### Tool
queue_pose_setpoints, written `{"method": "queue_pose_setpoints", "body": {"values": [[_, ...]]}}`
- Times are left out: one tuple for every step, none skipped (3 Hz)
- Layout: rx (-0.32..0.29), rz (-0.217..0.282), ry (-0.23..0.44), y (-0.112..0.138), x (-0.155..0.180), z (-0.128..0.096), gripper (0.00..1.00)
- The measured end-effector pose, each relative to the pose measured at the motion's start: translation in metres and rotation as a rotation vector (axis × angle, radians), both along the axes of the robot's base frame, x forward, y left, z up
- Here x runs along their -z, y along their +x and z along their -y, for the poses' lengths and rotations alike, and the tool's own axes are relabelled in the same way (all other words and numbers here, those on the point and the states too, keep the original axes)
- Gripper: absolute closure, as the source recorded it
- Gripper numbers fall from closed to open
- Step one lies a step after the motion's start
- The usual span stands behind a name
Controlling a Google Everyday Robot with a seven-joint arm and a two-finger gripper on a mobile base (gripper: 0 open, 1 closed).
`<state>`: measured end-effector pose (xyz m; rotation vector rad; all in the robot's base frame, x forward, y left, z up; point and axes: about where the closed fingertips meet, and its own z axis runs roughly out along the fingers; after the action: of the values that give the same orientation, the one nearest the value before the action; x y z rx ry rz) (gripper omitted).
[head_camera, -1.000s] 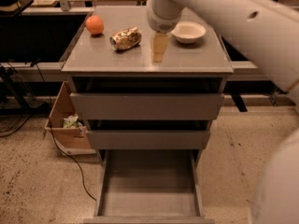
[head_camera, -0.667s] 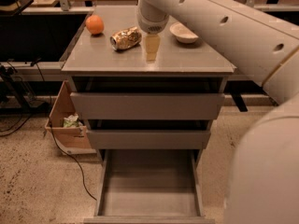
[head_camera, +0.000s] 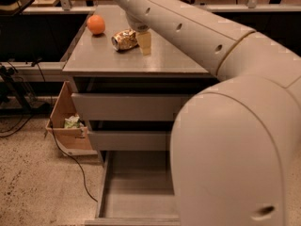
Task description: Place orange can into bottom drawer
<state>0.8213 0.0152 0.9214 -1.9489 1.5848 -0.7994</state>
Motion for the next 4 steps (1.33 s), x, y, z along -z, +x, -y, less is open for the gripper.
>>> {"method": "queue_pose_setpoints", "body": {"values": [[0.005, 0.043, -0.132, 0.028, 0.003, -0.004, 0.00], [-0.004, 0.067, -0.255, 0.050, 0.007, -0.010, 0.00], [-0.028, 0.064, -0.349, 0.064, 0.013, -0.015, 0.00], [-0.072, 0.040, -0.413, 0.068, 0.021, -0.026, 0.00]]}}
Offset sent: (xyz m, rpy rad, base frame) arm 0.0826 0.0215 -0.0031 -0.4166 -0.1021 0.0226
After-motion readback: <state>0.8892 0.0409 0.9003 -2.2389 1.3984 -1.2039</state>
